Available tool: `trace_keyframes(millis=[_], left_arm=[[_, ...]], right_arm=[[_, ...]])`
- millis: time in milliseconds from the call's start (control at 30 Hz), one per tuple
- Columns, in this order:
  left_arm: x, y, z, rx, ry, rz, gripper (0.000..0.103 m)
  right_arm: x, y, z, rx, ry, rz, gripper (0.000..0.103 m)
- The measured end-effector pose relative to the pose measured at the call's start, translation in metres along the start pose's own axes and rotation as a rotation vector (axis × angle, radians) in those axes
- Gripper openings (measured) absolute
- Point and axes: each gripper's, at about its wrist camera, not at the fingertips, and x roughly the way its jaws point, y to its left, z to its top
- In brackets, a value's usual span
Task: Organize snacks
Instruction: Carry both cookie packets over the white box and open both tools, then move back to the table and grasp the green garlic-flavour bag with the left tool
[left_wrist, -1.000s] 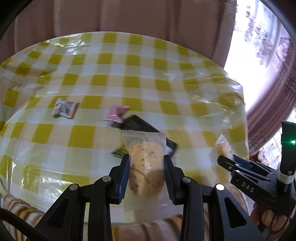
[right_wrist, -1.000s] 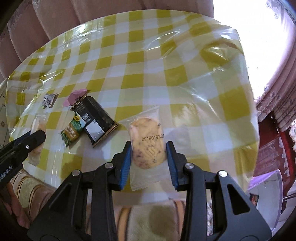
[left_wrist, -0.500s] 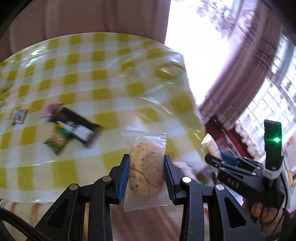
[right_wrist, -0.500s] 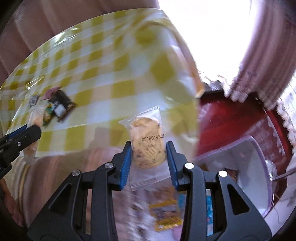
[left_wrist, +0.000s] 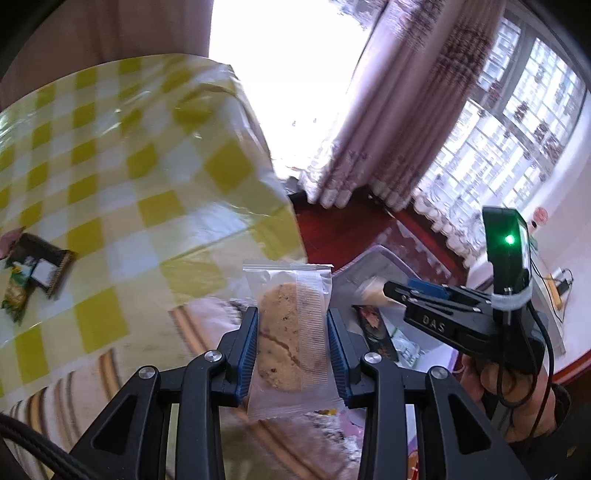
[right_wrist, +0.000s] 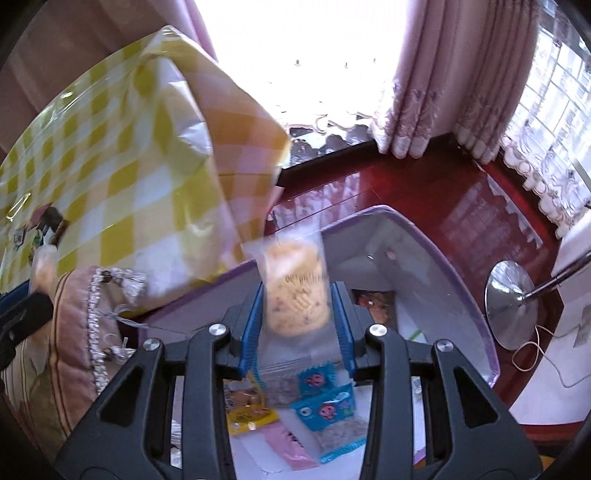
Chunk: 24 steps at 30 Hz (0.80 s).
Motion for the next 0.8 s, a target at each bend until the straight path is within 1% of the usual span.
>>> trace_keyframes(millis=[100,167,200,233,333,400,600,800], left_arm=[[0.007,-0.008,0.000,0.012,0.020,-0.033,0.037],[0.011,-0.011,0.000,0.005,0.036,-0.058,0.040],[0.013,-0.011,0.000,0.000,0.044,-0.063,0.043],[0.012,-0.011,-0.001,-0.003,0.047,-0.065,0.046],[0.012,-0.008,-0.001,-0.020,0.049,-0.067,0.048],[0.012,-0.005,-0.001,-0.032,0.051,-0.066,0.048],[0.012,-0.004,-0.001,-0.038,0.053,-0.063,0.048],[0.009,0.000,-0.001,-0.045,0.047,-0.053,0.048]], right_arm=[[-0.001,-0.005,0.002,0.010,-0.006,-0.004,0.040],[-0.002,-0.005,0.002,0.010,-0.012,-0.008,0.040],[-0.002,-0.004,0.002,0.010,-0.013,-0.008,0.040],[-0.002,-0.004,0.002,0.010,-0.014,-0.006,0.040],[0.000,-0.004,0.003,0.011,-0.011,0.004,0.043],[0.001,-0.003,0.003,0.010,-0.010,0.008,0.051],[-0.001,0.002,0.004,0.004,-0.013,0.015,0.057],[-0.002,0.012,0.004,-0.014,-0.010,0.023,0.061]])
